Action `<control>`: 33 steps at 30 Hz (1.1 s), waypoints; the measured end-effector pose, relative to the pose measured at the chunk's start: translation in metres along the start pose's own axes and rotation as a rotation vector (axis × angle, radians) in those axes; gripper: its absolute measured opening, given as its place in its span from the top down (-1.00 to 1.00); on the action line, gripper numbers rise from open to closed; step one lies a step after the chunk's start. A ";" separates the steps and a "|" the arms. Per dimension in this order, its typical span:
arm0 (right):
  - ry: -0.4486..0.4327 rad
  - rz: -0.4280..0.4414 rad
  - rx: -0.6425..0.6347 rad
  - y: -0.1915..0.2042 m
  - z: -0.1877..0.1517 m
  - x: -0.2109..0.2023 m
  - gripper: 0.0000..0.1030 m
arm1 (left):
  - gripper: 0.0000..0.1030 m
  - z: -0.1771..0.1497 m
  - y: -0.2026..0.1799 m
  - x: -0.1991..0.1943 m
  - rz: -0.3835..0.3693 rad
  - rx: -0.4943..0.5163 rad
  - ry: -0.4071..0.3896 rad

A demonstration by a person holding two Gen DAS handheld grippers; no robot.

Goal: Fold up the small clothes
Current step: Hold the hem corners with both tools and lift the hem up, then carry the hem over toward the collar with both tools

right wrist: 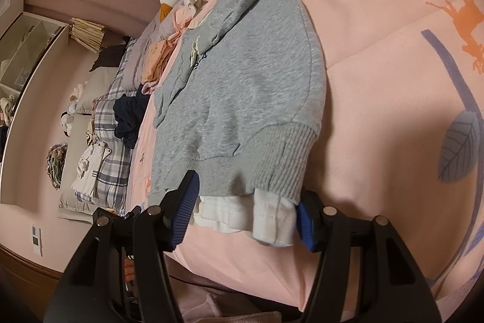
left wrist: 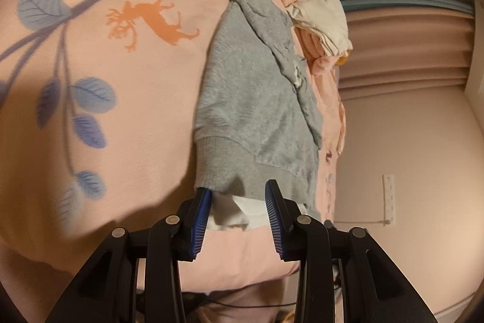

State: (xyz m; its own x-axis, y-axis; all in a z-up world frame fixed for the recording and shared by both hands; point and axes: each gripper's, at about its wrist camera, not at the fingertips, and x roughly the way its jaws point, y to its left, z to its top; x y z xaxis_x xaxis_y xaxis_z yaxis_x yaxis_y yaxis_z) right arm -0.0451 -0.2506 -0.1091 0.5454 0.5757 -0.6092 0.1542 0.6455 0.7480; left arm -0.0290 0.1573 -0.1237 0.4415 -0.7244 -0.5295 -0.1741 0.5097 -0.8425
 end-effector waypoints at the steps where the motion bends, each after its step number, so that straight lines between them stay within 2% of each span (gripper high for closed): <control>1: -0.001 0.001 0.002 -0.001 0.001 0.000 -0.16 | 0.34 0.000 0.001 -0.002 0.001 0.001 0.003; 3: -0.003 0.006 0.004 -0.002 0.002 -0.001 -0.16 | 0.34 0.001 0.007 -0.005 0.003 -0.017 0.006; 5: -0.003 0.002 0.003 -0.002 0.003 0.001 -0.16 | 0.30 0.003 0.010 -0.009 0.040 -0.030 -0.016; 7: -0.004 0.000 0.009 -0.004 0.004 0.001 -0.17 | 0.28 0.007 0.014 -0.016 0.027 -0.043 -0.050; 10: 0.000 -0.004 0.007 -0.003 0.004 0.003 -0.18 | 0.20 0.011 0.013 -0.015 0.015 -0.045 -0.050; 15: 0.000 -0.006 0.009 -0.003 0.005 0.006 -0.18 | 0.20 0.013 0.003 0.008 -0.015 -0.017 0.002; 18: 0.002 -0.016 -0.005 -0.001 0.006 0.008 -0.18 | 0.20 0.013 -0.004 0.021 0.021 0.016 0.019; 24: 0.013 0.000 -0.004 0.001 0.008 0.017 -0.18 | 0.20 0.014 -0.012 0.034 0.014 0.059 0.033; 26: 0.014 -0.005 -0.018 0.003 0.008 0.020 -0.11 | 0.20 0.012 -0.013 0.032 0.017 0.065 0.025; 27: 0.013 -0.016 -0.032 0.005 0.008 0.021 0.03 | 0.21 0.011 -0.013 0.031 0.021 0.072 0.017; 28: 0.014 -0.020 -0.045 0.006 0.008 0.022 0.25 | 0.26 0.010 -0.014 0.028 0.029 0.083 0.007; 29: 0.015 -0.023 -0.061 0.008 0.007 0.022 0.36 | 0.45 0.009 -0.015 0.026 0.043 0.098 0.004; 31: 0.000 -0.030 -0.094 0.011 0.007 0.018 0.60 | 0.55 0.007 -0.018 0.024 0.055 0.124 -0.002; 33: -0.022 -0.026 -0.123 0.015 0.009 0.014 0.70 | 0.68 0.008 -0.022 0.022 0.051 0.141 -0.008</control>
State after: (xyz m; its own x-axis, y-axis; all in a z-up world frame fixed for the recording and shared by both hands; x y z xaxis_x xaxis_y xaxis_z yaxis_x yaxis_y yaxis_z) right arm -0.0283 -0.2374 -0.1040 0.5610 0.5471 -0.6213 0.0676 0.7177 0.6931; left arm -0.0083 0.1339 -0.1166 0.4427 -0.6921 -0.5701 -0.0719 0.6064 -0.7919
